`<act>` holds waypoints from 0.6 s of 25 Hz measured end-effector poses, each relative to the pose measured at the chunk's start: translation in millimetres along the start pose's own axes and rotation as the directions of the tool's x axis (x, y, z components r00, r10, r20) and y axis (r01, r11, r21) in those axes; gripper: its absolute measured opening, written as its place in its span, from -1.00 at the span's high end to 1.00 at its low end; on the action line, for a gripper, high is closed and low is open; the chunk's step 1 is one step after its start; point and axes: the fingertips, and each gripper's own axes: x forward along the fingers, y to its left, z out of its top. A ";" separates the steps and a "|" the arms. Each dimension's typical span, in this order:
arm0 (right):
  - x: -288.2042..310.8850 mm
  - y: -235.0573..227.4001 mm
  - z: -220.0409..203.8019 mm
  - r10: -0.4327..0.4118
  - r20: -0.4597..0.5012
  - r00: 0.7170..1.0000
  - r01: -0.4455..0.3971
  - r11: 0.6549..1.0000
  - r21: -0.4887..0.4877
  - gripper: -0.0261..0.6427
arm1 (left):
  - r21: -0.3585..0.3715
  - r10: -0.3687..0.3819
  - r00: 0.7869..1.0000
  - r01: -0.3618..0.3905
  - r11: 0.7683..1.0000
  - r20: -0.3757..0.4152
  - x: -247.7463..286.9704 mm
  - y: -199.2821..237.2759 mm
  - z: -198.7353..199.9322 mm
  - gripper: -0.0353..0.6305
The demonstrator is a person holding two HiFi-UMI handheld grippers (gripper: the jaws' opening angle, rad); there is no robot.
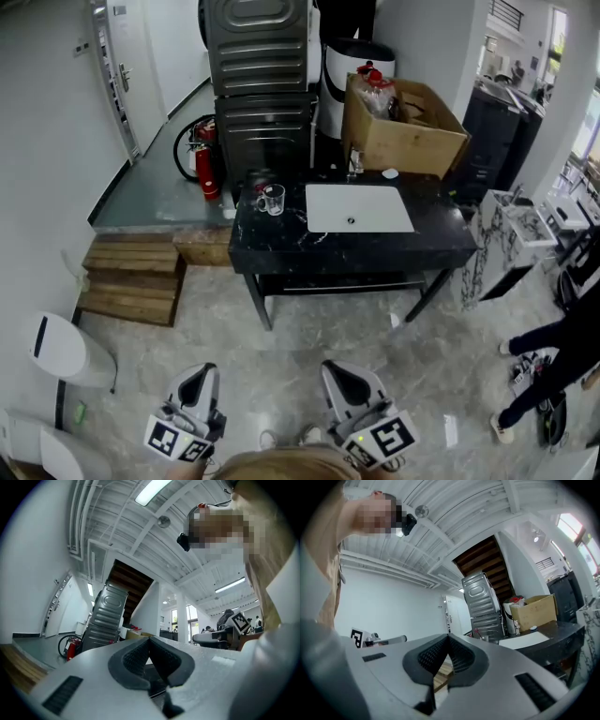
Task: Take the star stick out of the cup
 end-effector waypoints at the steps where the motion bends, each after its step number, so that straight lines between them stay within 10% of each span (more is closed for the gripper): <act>1: -2.0 -1.0 2.5 0.001 0.013 1.000 -0.001 1.000 0.021 0.92 | 0.000 0.000 1.000 0.000 1.000 -0.002 0.5 -1.1 -0.1 0.89; 15: -13.3 -33.8 1.1 0.014 0.023 1.000 -0.015 0.999 0.030 0.92 | 0.007 0.010 1.000 -0.009 1.000 -0.009 25.8 -21.1 -16.5 0.89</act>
